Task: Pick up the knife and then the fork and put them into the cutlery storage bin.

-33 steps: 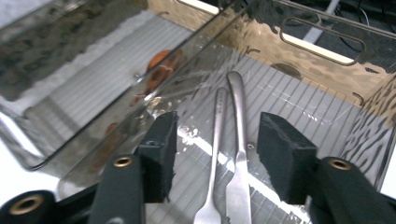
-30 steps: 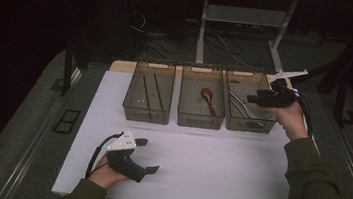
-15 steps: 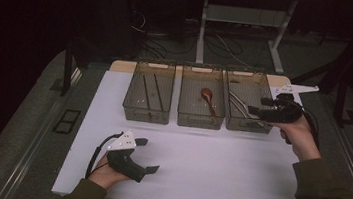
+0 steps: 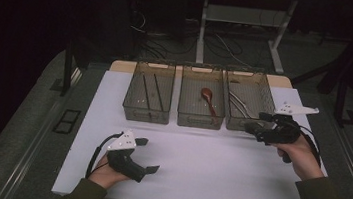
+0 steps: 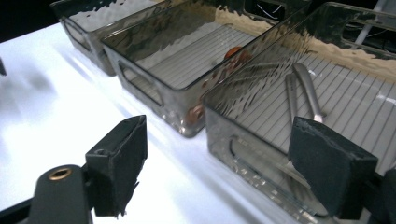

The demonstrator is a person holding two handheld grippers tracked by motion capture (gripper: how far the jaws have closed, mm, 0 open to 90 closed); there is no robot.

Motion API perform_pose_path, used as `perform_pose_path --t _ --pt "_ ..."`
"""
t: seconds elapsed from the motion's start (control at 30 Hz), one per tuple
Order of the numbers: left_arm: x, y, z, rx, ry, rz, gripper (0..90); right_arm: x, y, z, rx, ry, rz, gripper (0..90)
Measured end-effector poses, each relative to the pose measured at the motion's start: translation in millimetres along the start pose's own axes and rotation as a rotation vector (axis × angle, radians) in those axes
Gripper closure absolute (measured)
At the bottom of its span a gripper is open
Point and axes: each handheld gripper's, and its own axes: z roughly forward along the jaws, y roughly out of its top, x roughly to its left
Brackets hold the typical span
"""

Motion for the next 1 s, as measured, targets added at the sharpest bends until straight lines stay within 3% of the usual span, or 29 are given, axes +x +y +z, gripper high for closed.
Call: perform_pose_path --t 0.13,0.43,0.77,1.0 --pt "-0.6 0.1 -0.2 0.001 0.000 0.002 0.0 6.9 -9.0 -4.3 -0.013 0.026 0.001 18.4" --pt "-1.1 0.3 -0.1 0.001 0.000 0.003 0.0 19.4 -29.6 -6.9 -0.032 0.027 -0.005 16.5" --pt "-1.5 0.6 -0.4 0.001 0.003 0.004 0.0 31.0 -57.9 -9.9 -0.005 0.045 -0.015 16.5" --pt "-1.4 0.5 -0.3 0.002 0.004 0.003 0.0 39.6 -74.5 -15.5 -0.028 0.057 -0.012 16.5"
